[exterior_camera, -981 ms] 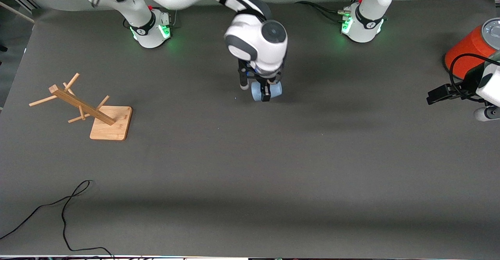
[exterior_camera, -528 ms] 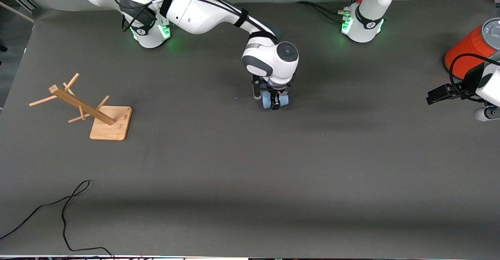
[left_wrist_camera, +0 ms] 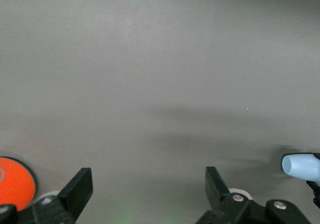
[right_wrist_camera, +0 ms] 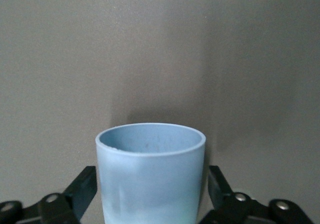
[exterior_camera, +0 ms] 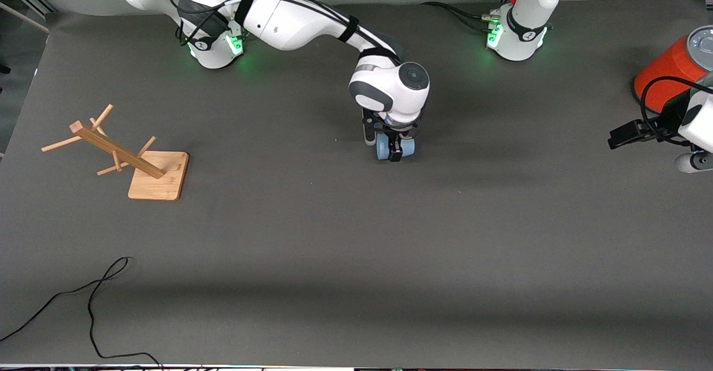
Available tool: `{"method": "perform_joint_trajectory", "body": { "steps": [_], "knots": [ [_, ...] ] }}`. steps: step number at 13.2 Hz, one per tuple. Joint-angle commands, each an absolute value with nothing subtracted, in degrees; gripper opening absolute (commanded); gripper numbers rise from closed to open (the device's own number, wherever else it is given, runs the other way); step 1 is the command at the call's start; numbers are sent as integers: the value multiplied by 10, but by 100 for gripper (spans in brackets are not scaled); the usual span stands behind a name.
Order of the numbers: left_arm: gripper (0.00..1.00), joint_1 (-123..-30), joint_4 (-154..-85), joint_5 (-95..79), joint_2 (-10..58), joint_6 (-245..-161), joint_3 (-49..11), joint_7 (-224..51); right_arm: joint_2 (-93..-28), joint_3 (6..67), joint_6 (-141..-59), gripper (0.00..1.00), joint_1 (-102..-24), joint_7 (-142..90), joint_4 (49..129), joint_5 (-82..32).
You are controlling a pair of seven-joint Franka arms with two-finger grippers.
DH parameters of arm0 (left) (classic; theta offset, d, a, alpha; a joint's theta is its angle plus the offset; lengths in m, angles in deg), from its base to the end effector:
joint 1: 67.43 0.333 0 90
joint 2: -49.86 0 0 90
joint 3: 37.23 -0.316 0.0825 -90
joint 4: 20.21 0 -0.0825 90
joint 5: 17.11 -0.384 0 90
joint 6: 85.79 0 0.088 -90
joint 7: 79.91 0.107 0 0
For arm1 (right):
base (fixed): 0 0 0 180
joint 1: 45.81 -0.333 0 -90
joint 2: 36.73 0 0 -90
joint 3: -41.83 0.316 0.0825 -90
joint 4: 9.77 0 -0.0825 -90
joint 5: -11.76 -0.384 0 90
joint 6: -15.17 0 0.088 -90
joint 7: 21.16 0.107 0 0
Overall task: Rotate and upright cup with both arms
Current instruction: 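Carry the blue cup to mid-table and lower it onto its side, then open the right gripper and draw it back toward the stand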
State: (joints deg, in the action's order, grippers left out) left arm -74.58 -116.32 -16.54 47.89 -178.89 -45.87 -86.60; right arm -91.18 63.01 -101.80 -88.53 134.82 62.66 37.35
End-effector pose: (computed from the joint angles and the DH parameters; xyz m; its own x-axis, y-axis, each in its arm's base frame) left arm 0.5633 0.0124 0.5597 0.9859 0.1431 -0.0864 0.1431 -0.9897 -0.0054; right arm 0.4042 0.6182 0.1927 0.0604 -0.9896 0.1305 -0.9977 -0.0638 -0.0220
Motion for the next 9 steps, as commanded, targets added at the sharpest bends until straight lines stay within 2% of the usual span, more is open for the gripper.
{"method": "perform_joint_trajectory", "body": {
  "steps": [1, 5, 7, 9],
  "knots": [
    [100, -749, -1163, -160, 485, -1785, -460, -859, -917, 626, -1016, 100, -895, 1386, 607, 389],
    [100, -750, -1159, -160, 481, -1784, -460, -859, -880, 629, -992, 100, -889, 1379, 610, 380],
    [100, -750, -1159, -160, 481, -1784, -460, -859, -855, 632, -924, 100, -889, 1359, 608, 372],
    [100, -749, -1159, -160, 481, -1783, -460, -860, -797, 628, -864, 100, -877, 1266, 608, 297]
  ]
}}
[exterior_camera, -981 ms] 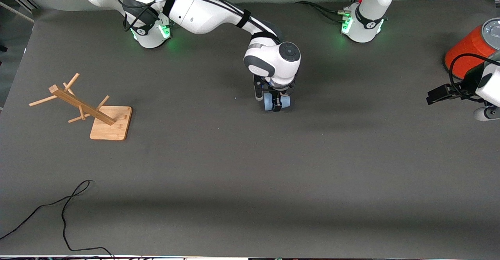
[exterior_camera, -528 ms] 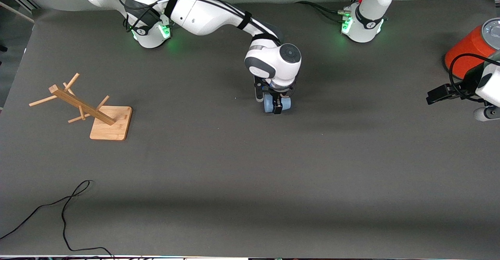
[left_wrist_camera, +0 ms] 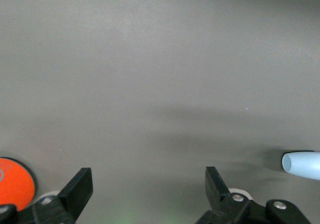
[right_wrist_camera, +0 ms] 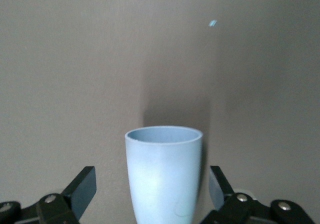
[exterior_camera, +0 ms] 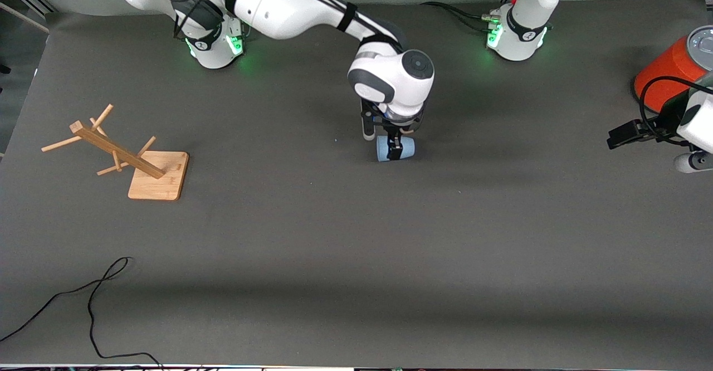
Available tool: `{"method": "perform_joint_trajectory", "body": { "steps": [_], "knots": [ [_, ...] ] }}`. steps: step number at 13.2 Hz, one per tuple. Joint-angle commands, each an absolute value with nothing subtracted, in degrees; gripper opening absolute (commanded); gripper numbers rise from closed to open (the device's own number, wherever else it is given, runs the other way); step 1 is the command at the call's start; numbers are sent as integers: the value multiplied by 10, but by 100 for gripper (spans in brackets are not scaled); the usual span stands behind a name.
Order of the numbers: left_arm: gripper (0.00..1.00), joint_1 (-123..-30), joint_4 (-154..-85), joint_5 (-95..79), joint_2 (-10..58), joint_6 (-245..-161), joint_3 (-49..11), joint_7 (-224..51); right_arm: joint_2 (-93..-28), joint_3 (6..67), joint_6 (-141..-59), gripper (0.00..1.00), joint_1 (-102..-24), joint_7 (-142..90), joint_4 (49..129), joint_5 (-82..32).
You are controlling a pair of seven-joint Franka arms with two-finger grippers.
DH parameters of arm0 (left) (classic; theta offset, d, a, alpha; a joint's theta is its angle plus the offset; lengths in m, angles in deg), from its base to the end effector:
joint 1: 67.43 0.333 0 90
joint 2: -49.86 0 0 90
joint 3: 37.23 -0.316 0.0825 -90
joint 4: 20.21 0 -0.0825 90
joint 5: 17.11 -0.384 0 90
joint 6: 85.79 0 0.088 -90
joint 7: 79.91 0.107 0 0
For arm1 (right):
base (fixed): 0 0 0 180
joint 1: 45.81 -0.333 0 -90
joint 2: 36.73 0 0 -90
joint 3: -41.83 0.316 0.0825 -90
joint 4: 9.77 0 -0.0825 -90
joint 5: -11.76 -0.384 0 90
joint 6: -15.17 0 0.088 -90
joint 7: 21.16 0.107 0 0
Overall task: Rotate and upright cup with both arms
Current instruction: 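Open the right gripper and draw it back toward the stand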
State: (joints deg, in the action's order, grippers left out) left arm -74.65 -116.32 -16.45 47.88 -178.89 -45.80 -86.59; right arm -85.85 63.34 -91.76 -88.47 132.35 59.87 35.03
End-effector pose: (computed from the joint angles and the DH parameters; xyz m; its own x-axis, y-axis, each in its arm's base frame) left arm 0.5633 0.0109 0.5596 0.9863 0.1406 -0.0867 0.1408 -0.9900 -0.0039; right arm 0.4119 0.6137 0.2681 0.0595 -0.9831 0.1733 -0.9981 -0.0618 -0.0080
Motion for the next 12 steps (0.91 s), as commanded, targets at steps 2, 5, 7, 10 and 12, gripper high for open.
{"method": "perform_joint_trajectory", "body": {
  "steps": [2, 5, 7, 10, 12],
  "knots": [
    [100, -748, -1159, -158, 473, -1768, -460, -860, -724, 628, -794, 100, -821, 1156, 612, 243],
    [100, -752, -1159, -158, 473, -1767, -459, -863, -643, 629, -683, 100, -747, 978, 613, 234],
    [100, -767, -1158, -143, 473, -1783, -451, -866, -600, 628, -635, 100, -691, 862, 616, 234],
    [100, -798, -1120, -119, 448, -1788, -430, -917, -549, 628, -592, 100, -598, 674, 624, 234],
    [100, -824, -1058, -124, 405, -1783, -391, -996, -519, 620, -588, 100, -538, 532, 635, 224]
  ]
}}
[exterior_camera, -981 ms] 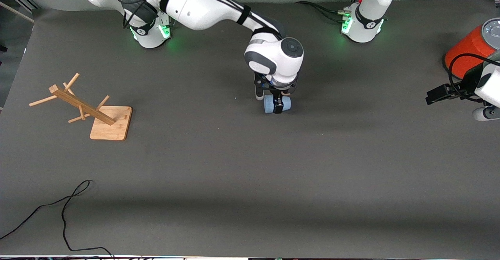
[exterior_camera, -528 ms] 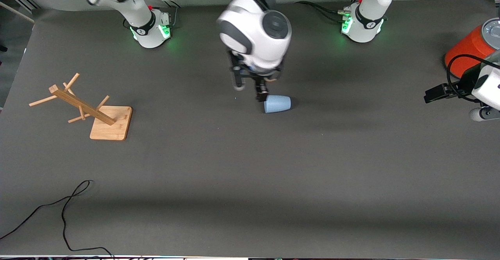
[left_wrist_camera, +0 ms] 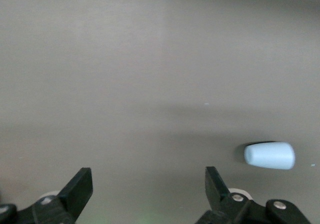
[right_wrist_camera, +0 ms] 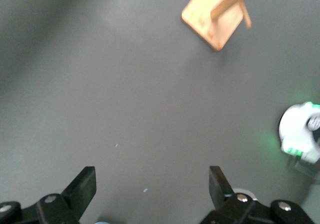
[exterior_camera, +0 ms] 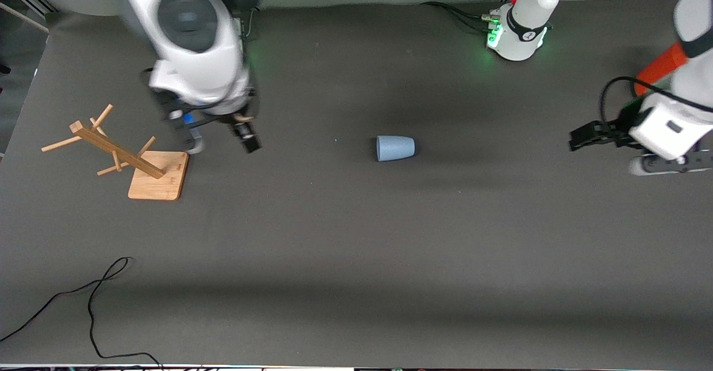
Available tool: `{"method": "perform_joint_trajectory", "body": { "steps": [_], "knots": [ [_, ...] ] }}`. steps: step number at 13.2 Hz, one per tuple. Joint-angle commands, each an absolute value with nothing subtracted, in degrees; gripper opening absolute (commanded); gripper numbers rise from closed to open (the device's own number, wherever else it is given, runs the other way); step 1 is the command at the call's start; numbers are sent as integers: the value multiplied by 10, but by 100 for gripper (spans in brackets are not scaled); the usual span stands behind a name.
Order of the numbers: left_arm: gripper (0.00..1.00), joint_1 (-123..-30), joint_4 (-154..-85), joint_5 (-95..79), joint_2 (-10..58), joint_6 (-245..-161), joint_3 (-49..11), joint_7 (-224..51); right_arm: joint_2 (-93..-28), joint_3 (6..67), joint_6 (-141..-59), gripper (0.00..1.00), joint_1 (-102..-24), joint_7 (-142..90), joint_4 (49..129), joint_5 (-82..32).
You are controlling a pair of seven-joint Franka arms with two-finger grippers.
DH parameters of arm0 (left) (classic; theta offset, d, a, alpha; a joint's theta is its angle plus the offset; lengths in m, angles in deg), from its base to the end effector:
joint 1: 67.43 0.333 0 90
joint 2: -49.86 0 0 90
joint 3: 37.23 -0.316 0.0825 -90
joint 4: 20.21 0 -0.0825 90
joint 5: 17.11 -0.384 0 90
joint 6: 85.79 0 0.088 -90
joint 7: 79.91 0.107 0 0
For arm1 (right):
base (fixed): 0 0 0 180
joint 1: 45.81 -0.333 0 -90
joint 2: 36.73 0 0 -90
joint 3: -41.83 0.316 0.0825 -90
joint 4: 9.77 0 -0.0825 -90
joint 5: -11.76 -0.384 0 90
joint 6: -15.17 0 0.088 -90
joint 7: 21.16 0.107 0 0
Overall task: Rotate and upright cup with both arms
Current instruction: 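Reach the left gripper to the lying cup and grasp its rim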
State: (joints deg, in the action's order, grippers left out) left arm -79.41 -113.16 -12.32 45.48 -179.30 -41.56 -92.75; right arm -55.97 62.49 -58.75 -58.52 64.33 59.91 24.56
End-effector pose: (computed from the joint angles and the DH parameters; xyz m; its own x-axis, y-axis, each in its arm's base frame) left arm 0.5720 -0.0868 0.5624 0.9920 0.0955 -0.0821 0.1006 -0.9931 0.0604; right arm 0.5518 0.2813 0.5784 0.5884 -0.8038 0.0875 -0.7947 -0.5550 0.2456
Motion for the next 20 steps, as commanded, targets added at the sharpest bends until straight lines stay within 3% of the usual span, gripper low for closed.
{"method": "perform_joint_trajectory", "body": {
  "steps": [1, 7, 9, 12, 14, 20],
  "knots": [
    [100, -832, -1019, -125, 373, -1776, -373, -1039, -504, 601, -589, 100, -521, 482, 644, 200],
    [100, -1041, -806, -246, 142, -1760, -352, -1346, -397, 465, -702, 100, -457, 97, 771, 162],
    [100, -1106, -769, -289, 75, -1766, -355, -1393, -378, 447, -742, 100, -450, 11, 804, 161],
    [100, -1163, -780, -358, 29, -1767, -352, -1393, -343, 438, -812, 100, -438, -115, 865, 158],
    [100, -1185, -796, -391, 13, -1768, -352, -1359, -346, 418, -834, 100, -437, -208, 864, 143],
    [99, -1211, -857, -454, -19, -1772, -350, -1270, -354, 409, -825, 100, -440, -234, 835, 140]
  ]
}}
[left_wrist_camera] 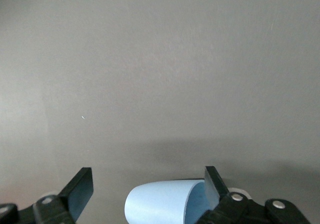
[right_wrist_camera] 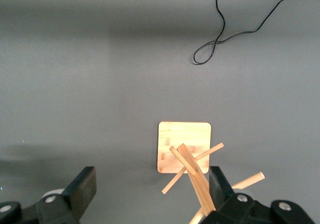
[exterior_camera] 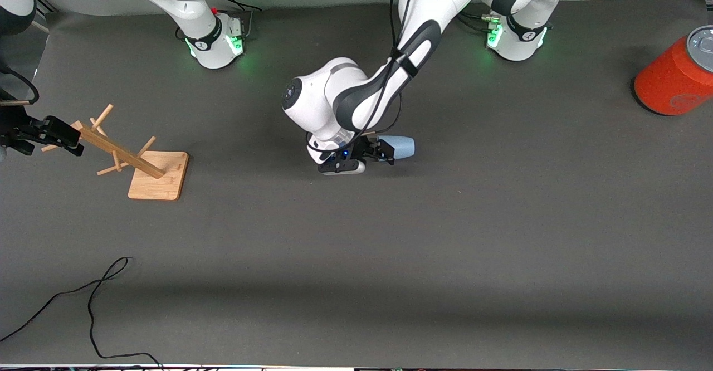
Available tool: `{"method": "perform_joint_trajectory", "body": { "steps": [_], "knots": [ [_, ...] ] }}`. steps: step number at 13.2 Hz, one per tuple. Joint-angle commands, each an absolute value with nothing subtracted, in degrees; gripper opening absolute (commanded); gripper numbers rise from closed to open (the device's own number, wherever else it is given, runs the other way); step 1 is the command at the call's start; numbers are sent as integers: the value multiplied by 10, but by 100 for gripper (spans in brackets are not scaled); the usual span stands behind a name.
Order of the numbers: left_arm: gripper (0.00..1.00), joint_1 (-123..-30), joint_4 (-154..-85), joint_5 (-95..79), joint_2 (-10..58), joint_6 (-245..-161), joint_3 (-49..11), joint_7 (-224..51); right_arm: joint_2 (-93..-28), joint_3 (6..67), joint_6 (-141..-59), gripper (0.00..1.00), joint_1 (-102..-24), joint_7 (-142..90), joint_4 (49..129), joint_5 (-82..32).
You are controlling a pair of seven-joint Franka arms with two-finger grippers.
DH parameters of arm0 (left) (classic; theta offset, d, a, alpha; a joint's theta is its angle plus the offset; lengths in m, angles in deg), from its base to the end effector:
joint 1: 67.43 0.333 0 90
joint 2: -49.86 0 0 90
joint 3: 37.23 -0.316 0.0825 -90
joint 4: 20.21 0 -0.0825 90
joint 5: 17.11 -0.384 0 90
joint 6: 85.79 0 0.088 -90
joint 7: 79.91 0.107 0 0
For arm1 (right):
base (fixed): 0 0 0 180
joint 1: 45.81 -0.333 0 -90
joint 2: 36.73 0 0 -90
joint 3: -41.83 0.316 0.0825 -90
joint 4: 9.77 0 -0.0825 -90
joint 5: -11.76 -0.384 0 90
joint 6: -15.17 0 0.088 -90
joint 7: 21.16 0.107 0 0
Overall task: Rotate and upright cup with both arms
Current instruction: 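Reach the left gripper to the lying cup and grasp its rim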
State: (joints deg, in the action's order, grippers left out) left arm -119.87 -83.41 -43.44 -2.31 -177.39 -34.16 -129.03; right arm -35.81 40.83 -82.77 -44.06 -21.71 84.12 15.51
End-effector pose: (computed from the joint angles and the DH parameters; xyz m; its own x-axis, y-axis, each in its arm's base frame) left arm 0.4573 -0.5637 0.2467 0.9773 -0.2115 0.0097 -0.1725 -0.8219 -0.5429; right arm 0.5612 -0.0332 0.6140 0.9959 -0.0292 0.0857 -0.0349 -0.9972 0.0659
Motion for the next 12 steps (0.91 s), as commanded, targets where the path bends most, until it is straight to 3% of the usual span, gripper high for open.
{"method": "perform_joint_trajectory", "body": {
  "steps": [1, 7, 12],
  "knots": [
    [99, -1212, -866, -455, -20, -1773, -350, -1264, -359, 410, -825, 100, -440, -234, 830, 140],
    [98, -1218, -889, -448, -21, -1759, -346, -1236, -383, 410, -827, 100, -440, -235, 807, 140],
    [90, -1225, -922, -448, -20, -1747, -345, -1230, -389, 410, -829, 100, -442, -246, 797, 140]
  ]
}}
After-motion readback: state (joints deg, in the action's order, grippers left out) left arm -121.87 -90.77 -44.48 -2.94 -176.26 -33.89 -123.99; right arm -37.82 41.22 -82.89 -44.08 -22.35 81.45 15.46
